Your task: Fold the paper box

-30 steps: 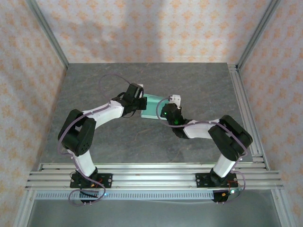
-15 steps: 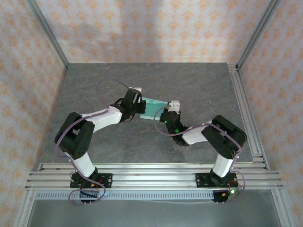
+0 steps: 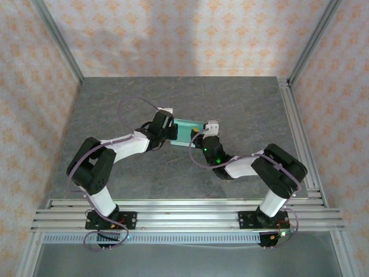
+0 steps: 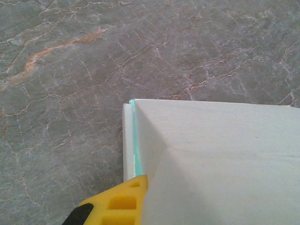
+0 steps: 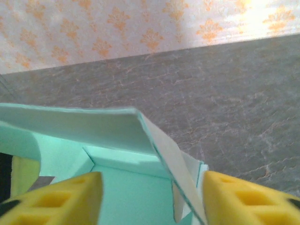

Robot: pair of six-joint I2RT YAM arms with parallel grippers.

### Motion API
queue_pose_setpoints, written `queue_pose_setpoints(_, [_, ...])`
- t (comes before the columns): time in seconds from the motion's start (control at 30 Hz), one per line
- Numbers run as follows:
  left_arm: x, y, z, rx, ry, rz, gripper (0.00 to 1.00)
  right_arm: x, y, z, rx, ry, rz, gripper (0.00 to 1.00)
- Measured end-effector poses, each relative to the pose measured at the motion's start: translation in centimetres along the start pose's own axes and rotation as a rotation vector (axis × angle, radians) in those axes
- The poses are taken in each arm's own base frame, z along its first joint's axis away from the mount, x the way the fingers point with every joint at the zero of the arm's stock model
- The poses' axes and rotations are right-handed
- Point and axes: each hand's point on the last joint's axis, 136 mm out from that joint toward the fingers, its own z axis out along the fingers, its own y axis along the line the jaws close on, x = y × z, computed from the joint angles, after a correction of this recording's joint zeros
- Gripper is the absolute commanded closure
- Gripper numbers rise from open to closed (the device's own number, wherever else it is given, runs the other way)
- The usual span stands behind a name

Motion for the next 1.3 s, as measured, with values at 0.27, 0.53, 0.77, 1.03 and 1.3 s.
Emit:
queue_pose_setpoints(0.27, [-0.1, 0.0, -0.1, -0.007, 0.013, 0.002, 1.00, -0.9, -0.8, -3.2, -0.051, -0.002, 0.003, 0.15])
queue_pose_setpoints(0.53, [0.0, -0.2, -0.2, -0.012, 0.019, 0.008, 1.00, -6.4, -1.1, -7.6, -0.101, -0.079, 0.047, 0.12])
queue_pose_setpoints(0.77, [0.0, -0.2, -0.2, -0.017, 0.019, 0.010, 1.00, -10.9, -1.4, -7.1, -0.054, -0.046, 0.094, 0.13])
queue_pose_setpoints(1.03, [0.1, -0.4, -0.3, -0.017, 0.019, 0.016, 1.00, -12.5, -1.0, 0.7, 0.028, 0.161, 0.178, 0.14])
queue_pose_setpoints(1.3, [1.5, -0.1, -0.2, -0.030, 0.055, 0.033, 0.73, -3.5, -2.7, 3.6, 0.084, 0.490, 0.199, 0.14])
